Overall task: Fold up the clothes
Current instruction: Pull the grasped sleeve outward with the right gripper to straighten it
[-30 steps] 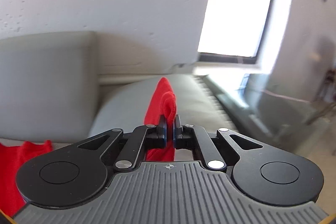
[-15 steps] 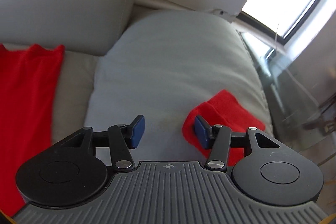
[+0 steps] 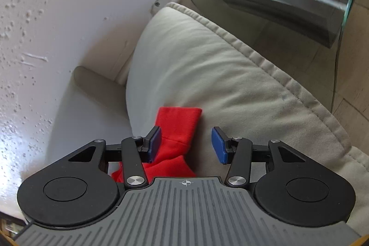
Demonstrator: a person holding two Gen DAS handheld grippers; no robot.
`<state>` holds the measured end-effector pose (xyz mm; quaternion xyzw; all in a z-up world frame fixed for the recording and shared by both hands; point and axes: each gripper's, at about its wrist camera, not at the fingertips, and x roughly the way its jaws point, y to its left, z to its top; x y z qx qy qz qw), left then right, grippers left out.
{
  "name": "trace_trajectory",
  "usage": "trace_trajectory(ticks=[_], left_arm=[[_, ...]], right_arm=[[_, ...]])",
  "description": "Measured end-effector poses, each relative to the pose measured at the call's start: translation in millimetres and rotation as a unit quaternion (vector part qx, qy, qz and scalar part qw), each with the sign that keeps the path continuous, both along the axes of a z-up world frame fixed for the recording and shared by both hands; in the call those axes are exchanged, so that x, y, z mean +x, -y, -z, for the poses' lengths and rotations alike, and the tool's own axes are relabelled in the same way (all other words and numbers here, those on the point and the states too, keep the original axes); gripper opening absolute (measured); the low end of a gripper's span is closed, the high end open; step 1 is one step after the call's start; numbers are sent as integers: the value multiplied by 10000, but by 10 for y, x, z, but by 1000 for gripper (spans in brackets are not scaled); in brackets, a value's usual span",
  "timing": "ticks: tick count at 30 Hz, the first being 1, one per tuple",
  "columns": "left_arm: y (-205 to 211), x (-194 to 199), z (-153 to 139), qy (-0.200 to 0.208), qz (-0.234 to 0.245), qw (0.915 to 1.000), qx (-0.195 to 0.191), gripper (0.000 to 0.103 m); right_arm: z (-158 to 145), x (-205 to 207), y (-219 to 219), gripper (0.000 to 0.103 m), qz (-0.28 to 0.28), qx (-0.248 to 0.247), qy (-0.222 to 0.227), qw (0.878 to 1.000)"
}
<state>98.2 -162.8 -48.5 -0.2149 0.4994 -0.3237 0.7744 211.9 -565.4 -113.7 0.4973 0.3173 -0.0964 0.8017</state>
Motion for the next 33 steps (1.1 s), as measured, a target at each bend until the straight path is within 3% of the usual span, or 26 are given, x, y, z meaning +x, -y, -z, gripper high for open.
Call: trace_trajectory(ticks=[2,4,6,7,11,13,15,19,23,26,33], left_arm=[[-19,-7,14,-73,-62,9999,45,63],[-33,16,33,-140,-131,9998,48,63],[-42,4,17,-127,-159,9998,86,63],[-46,-2,9,-120,-173,9997,106,63],[-98,-52,-60,21,-195,9996,180,63],[-134,-65,-83,36,-233,9996,151,63],[-171,-80,-112,39,-272,9996,86,63],[-217,-136,-196,112,-305,9994,-77,63],[-230,-178,-271,187,-216,9993,-260,64],[-210,-186,-269,205,-104,9994,-277,64],[-165,-75,-85,46,8,9999,-157,64]], right_arm=[[248,68,101,51,82,661,272,9974],[410,138,137,46,94,984,495,9939],[456,226,89,31,11,716,446,9964],[441,254,58,5,-35,486,380,9981],[103,232,-135,4,-114,-628,477,9968],[-242,136,-251,4,-57,-1262,783,9889],[-652,-29,-324,4,116,-1558,1245,9798],[-1514,-330,-537,4,276,-2480,1957,9484],[-2074,-519,-711,4,309,-3395,2120,9159],[-2162,-539,-780,4,249,-3763,1922,9060],[-1641,-168,-500,4,103,-3760,1160,9193]])
